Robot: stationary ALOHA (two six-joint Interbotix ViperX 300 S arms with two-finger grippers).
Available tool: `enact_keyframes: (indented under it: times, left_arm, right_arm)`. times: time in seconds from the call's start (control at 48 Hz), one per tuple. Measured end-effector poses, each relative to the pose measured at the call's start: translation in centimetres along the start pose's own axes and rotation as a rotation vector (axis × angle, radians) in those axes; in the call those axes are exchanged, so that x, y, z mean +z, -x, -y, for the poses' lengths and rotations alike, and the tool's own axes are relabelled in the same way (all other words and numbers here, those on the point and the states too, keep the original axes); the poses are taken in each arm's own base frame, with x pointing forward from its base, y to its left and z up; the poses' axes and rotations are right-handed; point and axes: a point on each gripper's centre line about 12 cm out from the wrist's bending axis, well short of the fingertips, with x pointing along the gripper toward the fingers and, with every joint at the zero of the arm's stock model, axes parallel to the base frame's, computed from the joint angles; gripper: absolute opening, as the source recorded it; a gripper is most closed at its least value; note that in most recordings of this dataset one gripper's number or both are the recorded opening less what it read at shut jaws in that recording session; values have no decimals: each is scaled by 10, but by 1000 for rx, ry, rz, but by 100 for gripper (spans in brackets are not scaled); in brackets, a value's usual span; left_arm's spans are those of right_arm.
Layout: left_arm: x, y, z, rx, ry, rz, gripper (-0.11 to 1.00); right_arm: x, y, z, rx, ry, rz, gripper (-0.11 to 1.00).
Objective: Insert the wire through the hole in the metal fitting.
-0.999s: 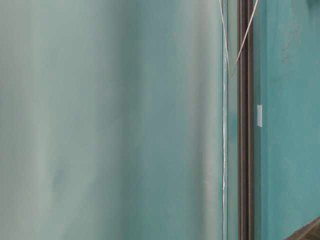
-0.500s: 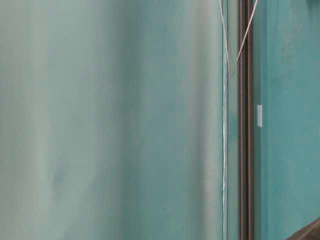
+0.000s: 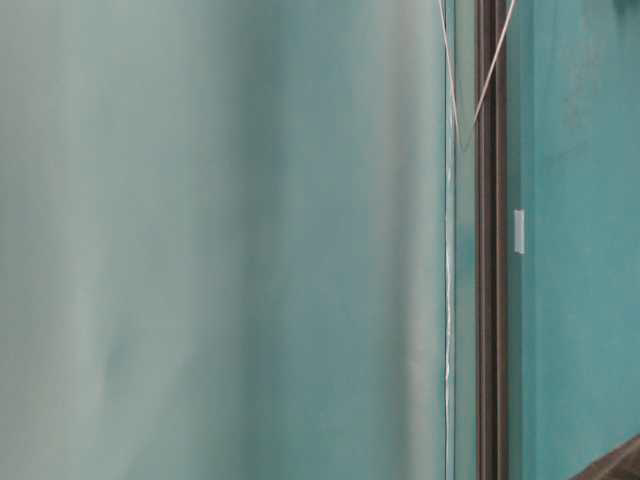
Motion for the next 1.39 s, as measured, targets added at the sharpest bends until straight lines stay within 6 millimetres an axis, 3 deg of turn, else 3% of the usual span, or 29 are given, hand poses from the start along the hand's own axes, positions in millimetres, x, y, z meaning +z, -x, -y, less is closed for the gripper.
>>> enact_keyframes:
  times: [1.395]
  left_arm:
    - [19,-31,3,0,0,29,60]
  right_arm:
    - [11,-38,-3,22,45,72,1]
